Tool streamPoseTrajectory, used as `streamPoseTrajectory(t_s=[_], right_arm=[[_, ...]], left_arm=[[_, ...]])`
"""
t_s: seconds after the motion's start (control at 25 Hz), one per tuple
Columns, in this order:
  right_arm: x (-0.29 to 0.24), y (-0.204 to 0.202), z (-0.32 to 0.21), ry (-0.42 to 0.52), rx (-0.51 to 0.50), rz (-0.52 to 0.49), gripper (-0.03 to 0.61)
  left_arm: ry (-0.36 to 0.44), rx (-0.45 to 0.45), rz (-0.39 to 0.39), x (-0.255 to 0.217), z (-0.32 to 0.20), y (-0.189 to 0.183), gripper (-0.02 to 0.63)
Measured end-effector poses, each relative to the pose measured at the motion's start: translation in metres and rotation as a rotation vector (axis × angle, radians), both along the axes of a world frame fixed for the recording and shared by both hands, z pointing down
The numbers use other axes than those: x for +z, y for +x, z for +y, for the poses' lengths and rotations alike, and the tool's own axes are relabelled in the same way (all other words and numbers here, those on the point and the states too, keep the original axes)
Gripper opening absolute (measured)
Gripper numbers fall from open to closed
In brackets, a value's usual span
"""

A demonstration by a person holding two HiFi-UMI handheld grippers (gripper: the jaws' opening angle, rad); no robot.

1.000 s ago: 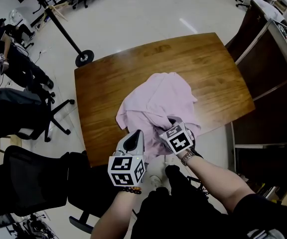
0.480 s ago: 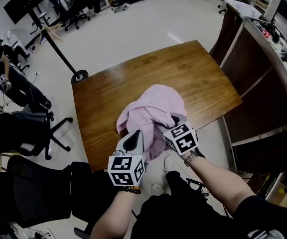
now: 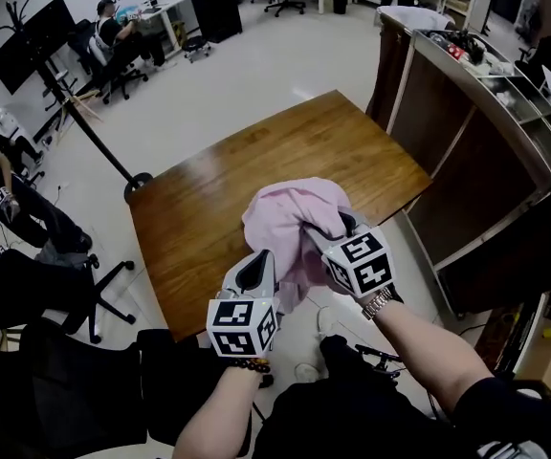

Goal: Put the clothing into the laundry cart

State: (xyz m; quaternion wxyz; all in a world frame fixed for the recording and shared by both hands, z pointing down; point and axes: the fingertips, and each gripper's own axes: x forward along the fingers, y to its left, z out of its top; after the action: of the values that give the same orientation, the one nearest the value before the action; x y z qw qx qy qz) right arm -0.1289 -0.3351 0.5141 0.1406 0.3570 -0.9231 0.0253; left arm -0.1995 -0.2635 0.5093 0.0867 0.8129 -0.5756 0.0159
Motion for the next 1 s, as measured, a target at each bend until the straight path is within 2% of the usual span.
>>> streamPoseTrajectory(t_s=[0.24, 0.48, 1.0], right_arm=[[-0.058, 0.049, 0.032, 0.081, 0.065, -0.029, 0.176], [-0.117, 0.111, 0.054, 0.158, 0.156, -0.055, 0.176], [-0.211, 0.305, 0.096, 0.279, 0.412, -0.051, 0.178]], left_arm=[[0.03, 0.073, -0.018, -0.031, 0.015, 0.038, -0.002], [0.065, 0.175, -0.035, -0.066, 0.017, 0.094, -0.002], [0.136, 0.403, -0.018, -0.133, 0.022, 0.265, -0.002]])
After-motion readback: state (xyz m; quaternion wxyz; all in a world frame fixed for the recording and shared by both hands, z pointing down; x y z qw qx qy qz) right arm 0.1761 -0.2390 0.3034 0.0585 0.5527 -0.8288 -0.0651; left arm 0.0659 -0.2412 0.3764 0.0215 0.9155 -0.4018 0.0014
